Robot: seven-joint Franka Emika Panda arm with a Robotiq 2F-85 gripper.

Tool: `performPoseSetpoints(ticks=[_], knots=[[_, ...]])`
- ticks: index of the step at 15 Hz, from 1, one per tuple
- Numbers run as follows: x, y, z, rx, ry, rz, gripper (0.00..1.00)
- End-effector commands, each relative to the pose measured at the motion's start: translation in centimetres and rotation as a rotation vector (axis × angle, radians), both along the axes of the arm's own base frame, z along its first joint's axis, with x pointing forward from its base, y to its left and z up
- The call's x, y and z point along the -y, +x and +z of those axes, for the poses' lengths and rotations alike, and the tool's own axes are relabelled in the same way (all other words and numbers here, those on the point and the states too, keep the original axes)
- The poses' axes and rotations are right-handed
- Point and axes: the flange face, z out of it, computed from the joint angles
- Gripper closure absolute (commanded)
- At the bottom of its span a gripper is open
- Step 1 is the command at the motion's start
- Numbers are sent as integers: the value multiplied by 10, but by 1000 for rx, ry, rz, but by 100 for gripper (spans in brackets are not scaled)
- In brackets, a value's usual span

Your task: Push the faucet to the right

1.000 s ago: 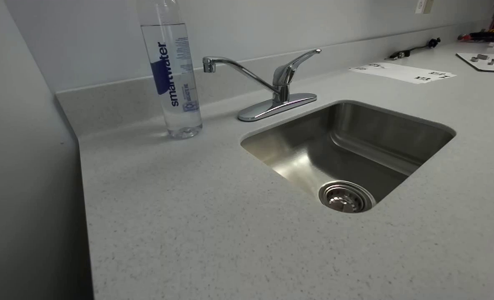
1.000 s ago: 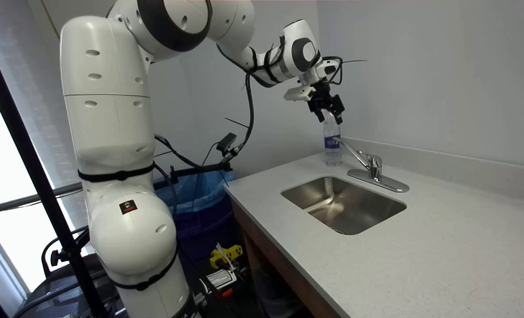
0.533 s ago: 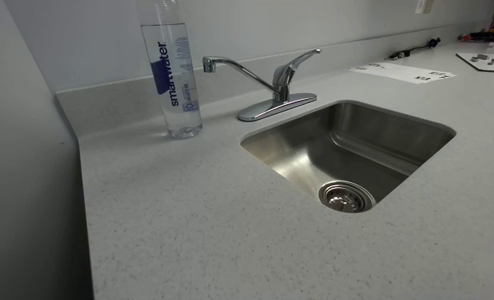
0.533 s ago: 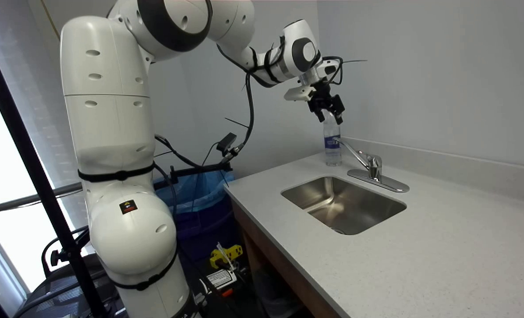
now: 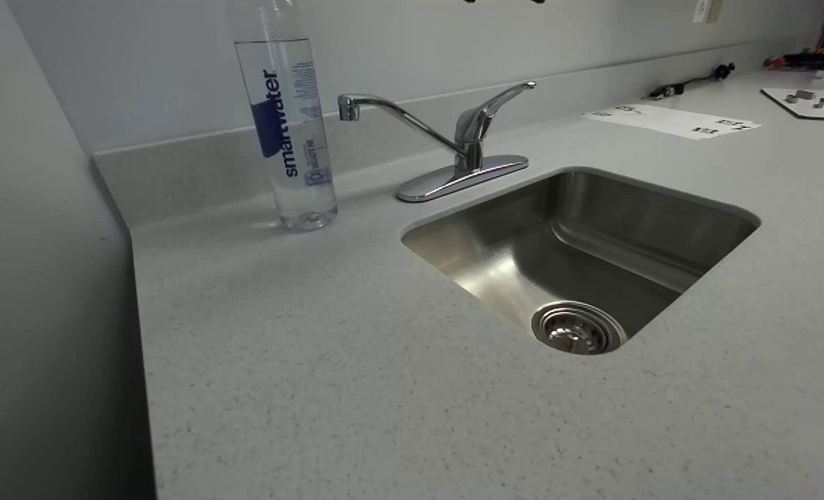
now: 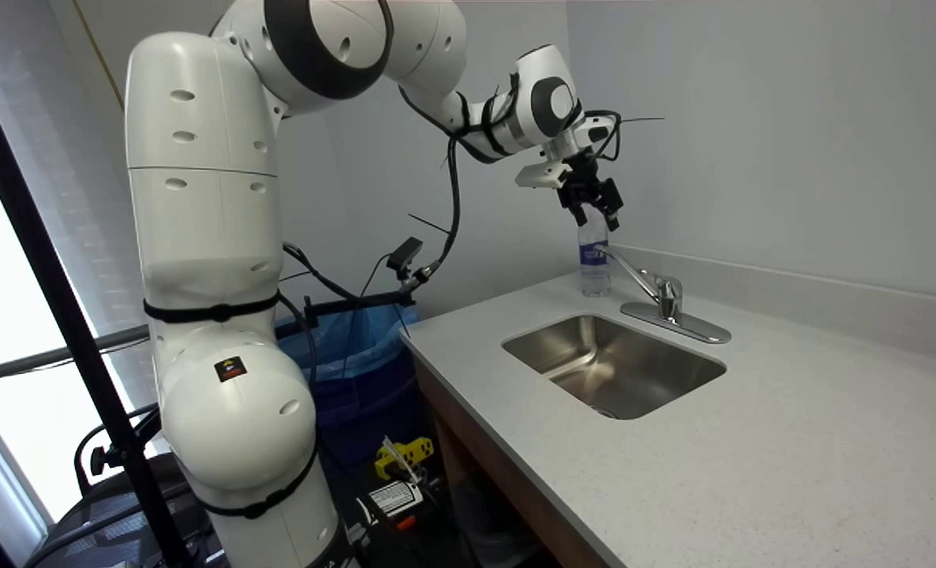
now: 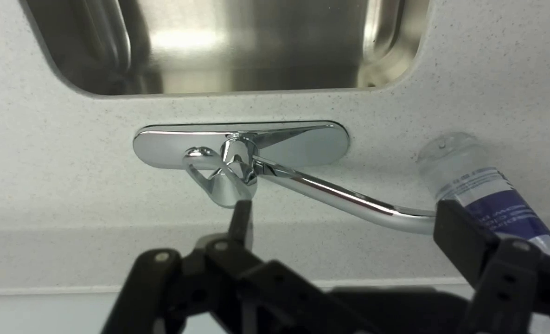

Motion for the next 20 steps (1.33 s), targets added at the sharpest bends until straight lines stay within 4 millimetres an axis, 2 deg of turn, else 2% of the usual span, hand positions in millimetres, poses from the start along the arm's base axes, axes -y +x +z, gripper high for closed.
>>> performPoseSetpoints(ticks=[1,11,20], knots=[[-11,27,-11,28,9,0,0],[-32,81,-39,29,21,29,0],[-54,116,-52,101,1,-1,0]])
